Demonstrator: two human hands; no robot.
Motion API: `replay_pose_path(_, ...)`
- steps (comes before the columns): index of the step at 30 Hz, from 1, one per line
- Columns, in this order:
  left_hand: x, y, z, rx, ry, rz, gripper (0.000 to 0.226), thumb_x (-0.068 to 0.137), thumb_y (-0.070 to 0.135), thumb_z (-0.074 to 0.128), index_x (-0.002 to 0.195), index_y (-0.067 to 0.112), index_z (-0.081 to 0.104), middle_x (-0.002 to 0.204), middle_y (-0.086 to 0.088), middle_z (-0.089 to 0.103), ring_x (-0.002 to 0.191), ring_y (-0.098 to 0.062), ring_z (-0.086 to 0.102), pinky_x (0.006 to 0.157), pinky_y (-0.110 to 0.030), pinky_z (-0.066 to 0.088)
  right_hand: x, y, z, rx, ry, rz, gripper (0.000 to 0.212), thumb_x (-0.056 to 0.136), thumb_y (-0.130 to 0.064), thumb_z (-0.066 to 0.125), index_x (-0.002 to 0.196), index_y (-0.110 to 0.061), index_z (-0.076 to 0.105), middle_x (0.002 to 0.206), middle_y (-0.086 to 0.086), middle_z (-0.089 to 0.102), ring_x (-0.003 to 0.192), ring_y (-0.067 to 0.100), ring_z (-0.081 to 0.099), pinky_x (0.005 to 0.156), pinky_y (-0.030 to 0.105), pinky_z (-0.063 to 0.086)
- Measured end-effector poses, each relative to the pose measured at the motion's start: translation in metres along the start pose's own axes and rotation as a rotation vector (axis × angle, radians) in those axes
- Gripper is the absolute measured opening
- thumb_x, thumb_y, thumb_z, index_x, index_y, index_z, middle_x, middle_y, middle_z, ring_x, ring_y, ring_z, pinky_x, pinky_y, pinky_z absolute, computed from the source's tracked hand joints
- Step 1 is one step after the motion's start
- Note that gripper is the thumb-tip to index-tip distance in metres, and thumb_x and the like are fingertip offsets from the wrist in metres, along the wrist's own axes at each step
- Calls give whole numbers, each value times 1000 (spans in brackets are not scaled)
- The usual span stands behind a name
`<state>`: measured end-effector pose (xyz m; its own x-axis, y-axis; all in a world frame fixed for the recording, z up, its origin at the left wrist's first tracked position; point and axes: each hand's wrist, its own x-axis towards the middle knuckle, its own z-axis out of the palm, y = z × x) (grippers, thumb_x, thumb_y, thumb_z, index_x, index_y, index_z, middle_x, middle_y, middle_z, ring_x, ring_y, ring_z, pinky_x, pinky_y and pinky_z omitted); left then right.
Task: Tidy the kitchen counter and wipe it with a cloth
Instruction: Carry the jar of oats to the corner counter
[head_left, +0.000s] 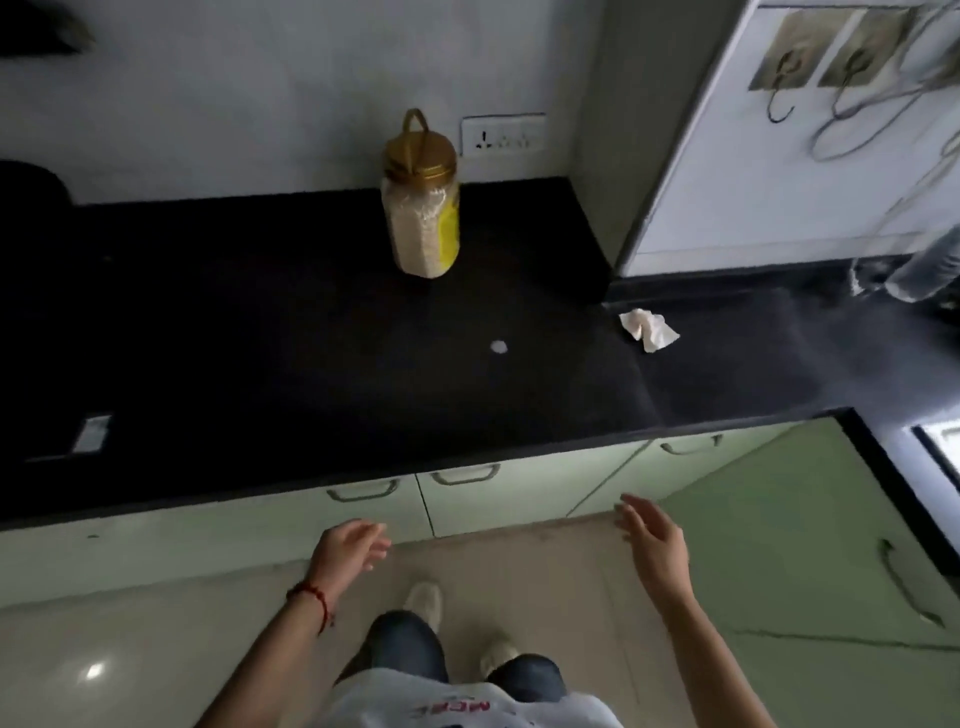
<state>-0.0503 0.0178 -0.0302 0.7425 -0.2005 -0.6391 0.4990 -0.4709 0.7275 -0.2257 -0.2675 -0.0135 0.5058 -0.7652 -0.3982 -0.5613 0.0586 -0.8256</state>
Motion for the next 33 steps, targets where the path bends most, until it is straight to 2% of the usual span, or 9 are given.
replay_pose_path(4, -3, 33, -14, -78, 55, 96, 17, 91, 12, 51, 79, 18, 62, 75, -3, 66, 73, -20, 61, 64, -27, 46, 26, -50, 33, 118, -85, -77, 13, 91, -12, 52, 99, -16, 61, 96, 9, 66, 83, 22, 64, 81, 37, 49)
replay_pose_path(7, 8, 68, -24, -132, 39, 174, 20, 93, 11, 47, 83, 20, 62, 80, -2, 67, 75, -16, 63, 68, -26, 48, 47, -84, 62, 150, -149, -141, 18, 90, -11, 53, 92, -25, 62, 89, 2, 67, 75, 8, 64, 74, 27, 49)
replay_pose_path(11, 48, 118, -37, -122, 62, 250, 20, 93, 12, 46, 85, 21, 62, 83, -1, 67, 78, -16, 64, 69, -24, 50, 83, -131, 95, 133, -163, -181, 20, 89, -16, 55, 86, -34, 63, 82, 0, 68, 83, 21, 64, 79, 37, 50)
replay_pose_path(15, 96, 171, -38, -122, 91, 306, 15, 91, 13, 49, 93, 16, 63, 85, 1, 65, 82, -16, 62, 70, -24, 49, 125, -186, 121, 128, -162, -247, 21, 89, -15, 54, 85, -34, 62, 84, 1, 68, 82, 20, 65, 76, 32, 51)
replay_pose_path(18, 125, 209, -30, -94, 122, 326, 22, 90, 17, 53, 110, 10, 60, 97, -4, 63, 94, -19, 61, 74, -26, 50, 161, -219, 140, 132, -173, -258, 16, 90, -16, 52, 88, -30, 61, 90, 6, 66, 80, 15, 64, 74, 29, 50)
replay_pose_path(21, 149, 240, -16, -79, 137, 328, 34, 89, 20, 55, 122, 12, 54, 117, -10, 61, 104, -18, 58, 89, -35, 51, 196, -247, 157, 124, -185, -266, 13, 91, -17, 51, 95, -24, 60, 89, 4, 65, 84, 19, 63, 79, 34, 50)
replay_pose_path(23, 162, 255, -4, -89, 138, 338, 43, 88, 21, 56, 130, 14, 47, 130, -9, 55, 112, -18, 55, 97, -36, 47, 217, -265, 170, 111, -205, -268, 13, 91, -20, 50, 98, -25, 60, 91, 2, 65, 89, 20, 63, 82, 36, 50)
replay_pose_path(28, 188, 281, 24, -48, 152, 359, 60, 90, 27, 52, 143, 20, 25, 150, -2, 31, 133, -17, 38, 100, -28, 35, 270, -315, 204, 161, -260, -235, 32, 92, -25, 48, 123, -15, 54, 114, 7, 62, 102, 19, 60, 86, 34, 48)
replay_pose_path(33, 209, 302, 47, -70, 154, 381, 72, 90, 29, 52, 146, 25, 7, 157, -2, 7, 144, -19, 12, 118, -41, 18, 313, -361, 239, 248, -382, -208, 34, 94, -27, 41, 122, -12, 54, 124, 6, 58, 116, 19, 51, 95, 34, 38)
